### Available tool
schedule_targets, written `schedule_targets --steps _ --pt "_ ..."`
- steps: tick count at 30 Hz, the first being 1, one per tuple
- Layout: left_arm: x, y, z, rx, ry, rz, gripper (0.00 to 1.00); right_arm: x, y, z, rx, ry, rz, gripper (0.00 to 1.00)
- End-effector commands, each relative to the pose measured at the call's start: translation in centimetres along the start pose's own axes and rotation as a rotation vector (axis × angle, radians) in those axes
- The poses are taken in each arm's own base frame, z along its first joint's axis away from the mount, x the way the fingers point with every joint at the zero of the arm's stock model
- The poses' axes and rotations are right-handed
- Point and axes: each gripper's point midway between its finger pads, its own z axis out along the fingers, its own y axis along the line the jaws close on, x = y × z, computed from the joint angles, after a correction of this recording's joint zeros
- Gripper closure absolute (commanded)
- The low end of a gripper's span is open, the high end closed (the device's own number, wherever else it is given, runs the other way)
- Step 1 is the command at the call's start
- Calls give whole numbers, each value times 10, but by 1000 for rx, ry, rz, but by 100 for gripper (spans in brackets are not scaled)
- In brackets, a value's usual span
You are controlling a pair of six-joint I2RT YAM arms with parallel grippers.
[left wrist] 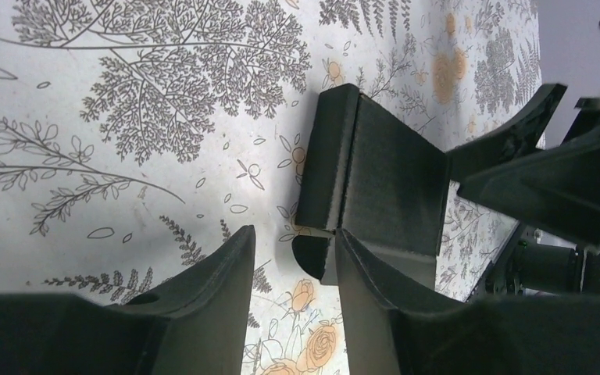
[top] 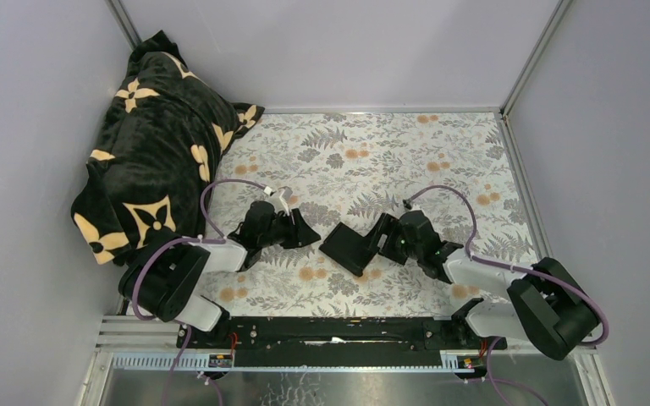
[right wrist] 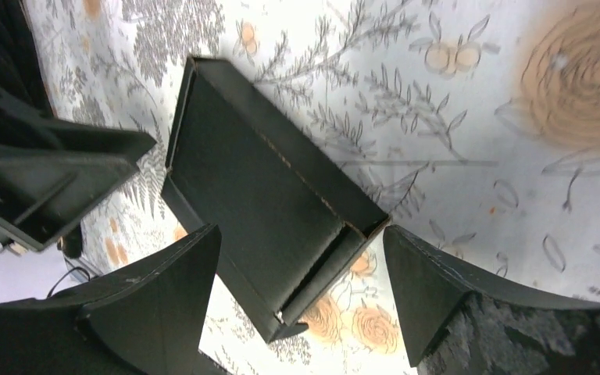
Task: Fold the paper box
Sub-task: Close the paper box at the center of the board.
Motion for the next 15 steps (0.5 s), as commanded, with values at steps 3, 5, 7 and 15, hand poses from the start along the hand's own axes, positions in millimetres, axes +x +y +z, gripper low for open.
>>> schedule_targets --steps 3,5,7,15 --pt "-1 5 -6 -18 -21 18 51 -44 37 11 -108 -51 -55 16" --pt "0 6 -6 -21 -20 19 51 -49 42 16 -123 -44 -65 16" --pt "0 7 -7 -28 -20 23 51 -51 45 21 -121 -30 -74 16" --pt "-7 6 -10 -42 -43 33 51 -55 47 28 -131 2 -122 16"
